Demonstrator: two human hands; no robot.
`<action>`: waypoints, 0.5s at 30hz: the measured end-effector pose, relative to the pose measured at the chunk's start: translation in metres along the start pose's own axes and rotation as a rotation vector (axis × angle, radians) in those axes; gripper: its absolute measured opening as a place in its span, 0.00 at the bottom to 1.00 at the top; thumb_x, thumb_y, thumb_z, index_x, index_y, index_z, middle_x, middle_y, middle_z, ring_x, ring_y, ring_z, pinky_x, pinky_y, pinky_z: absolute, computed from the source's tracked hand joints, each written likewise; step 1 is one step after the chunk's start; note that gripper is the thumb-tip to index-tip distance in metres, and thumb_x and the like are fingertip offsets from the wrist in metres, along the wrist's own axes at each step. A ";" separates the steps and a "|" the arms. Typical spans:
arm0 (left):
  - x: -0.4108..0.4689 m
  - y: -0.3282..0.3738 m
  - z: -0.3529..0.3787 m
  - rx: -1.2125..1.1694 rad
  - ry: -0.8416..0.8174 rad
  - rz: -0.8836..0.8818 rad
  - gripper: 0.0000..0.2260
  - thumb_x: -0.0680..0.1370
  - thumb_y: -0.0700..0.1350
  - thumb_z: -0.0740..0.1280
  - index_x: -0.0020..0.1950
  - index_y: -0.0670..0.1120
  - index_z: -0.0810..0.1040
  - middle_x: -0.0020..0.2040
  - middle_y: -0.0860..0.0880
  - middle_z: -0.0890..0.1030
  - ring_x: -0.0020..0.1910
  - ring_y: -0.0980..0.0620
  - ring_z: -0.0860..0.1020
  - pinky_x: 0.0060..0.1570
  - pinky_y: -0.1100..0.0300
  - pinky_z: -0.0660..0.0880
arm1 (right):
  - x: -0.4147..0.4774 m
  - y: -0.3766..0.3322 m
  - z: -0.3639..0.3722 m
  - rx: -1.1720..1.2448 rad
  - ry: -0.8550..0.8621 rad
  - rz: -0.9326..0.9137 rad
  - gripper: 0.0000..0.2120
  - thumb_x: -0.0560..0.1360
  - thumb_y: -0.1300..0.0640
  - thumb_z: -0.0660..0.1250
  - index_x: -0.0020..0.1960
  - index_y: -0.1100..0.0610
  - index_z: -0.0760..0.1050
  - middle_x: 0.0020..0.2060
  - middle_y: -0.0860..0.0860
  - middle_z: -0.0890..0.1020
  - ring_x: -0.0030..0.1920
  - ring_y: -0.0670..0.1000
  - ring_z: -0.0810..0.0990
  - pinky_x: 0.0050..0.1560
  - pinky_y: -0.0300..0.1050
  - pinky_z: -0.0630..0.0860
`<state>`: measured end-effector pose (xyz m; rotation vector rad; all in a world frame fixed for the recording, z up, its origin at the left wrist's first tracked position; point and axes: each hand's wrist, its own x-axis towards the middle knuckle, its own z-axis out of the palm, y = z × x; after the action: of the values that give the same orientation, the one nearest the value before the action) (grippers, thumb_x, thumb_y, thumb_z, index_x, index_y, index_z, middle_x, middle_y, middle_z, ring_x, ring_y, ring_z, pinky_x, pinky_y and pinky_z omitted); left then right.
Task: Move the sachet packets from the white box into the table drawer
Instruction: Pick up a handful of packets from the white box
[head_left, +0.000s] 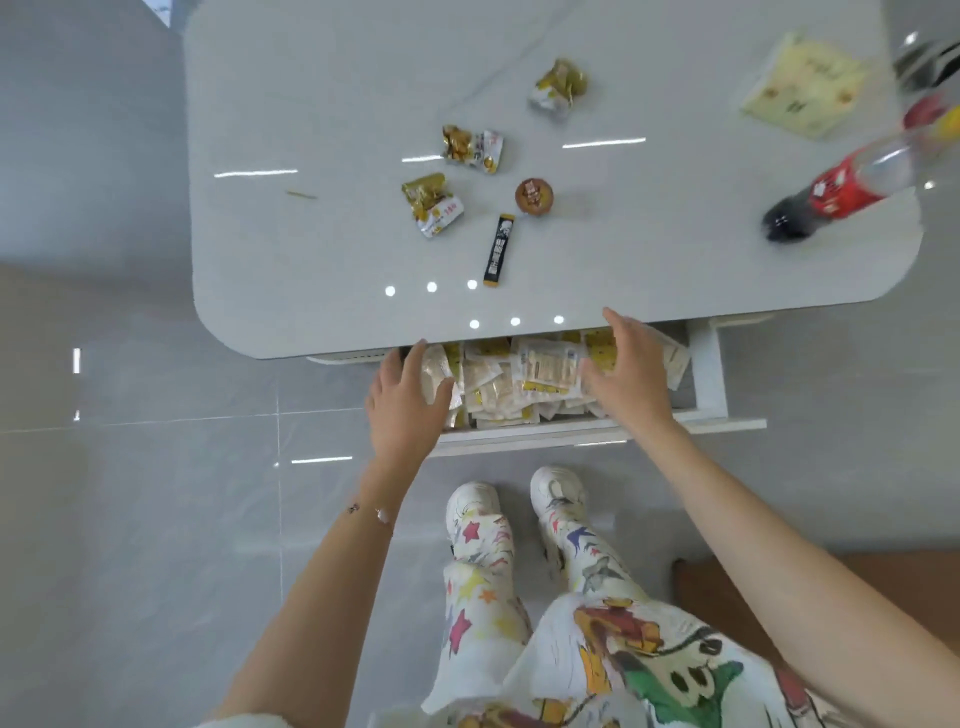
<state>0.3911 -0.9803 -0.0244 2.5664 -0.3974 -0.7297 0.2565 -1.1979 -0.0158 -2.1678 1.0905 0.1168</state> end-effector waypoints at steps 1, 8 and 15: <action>-0.010 0.012 -0.019 0.045 0.010 0.045 0.26 0.79 0.55 0.62 0.76 0.55 0.61 0.76 0.45 0.60 0.75 0.43 0.57 0.73 0.44 0.57 | -0.007 -0.013 -0.019 -0.065 -0.016 -0.046 0.30 0.77 0.52 0.66 0.75 0.52 0.60 0.72 0.54 0.66 0.73 0.55 0.61 0.71 0.52 0.61; -0.070 0.067 -0.137 0.330 0.119 0.197 0.29 0.79 0.60 0.59 0.78 0.54 0.57 0.79 0.45 0.54 0.77 0.41 0.51 0.75 0.44 0.48 | -0.050 -0.099 -0.124 -0.437 -0.074 -0.326 0.31 0.78 0.47 0.61 0.78 0.48 0.54 0.77 0.55 0.55 0.76 0.59 0.50 0.75 0.56 0.48; -0.129 0.079 -0.210 0.203 0.266 0.058 0.30 0.78 0.58 0.64 0.77 0.52 0.61 0.78 0.44 0.56 0.76 0.40 0.55 0.74 0.44 0.52 | -0.078 -0.186 -0.171 -0.602 -0.078 -0.558 0.27 0.79 0.51 0.60 0.76 0.51 0.58 0.77 0.56 0.53 0.77 0.60 0.47 0.75 0.58 0.45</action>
<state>0.3900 -0.9294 0.2296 2.7807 -0.4764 -0.3348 0.3060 -1.1766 0.2432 -2.8938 0.3906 0.2988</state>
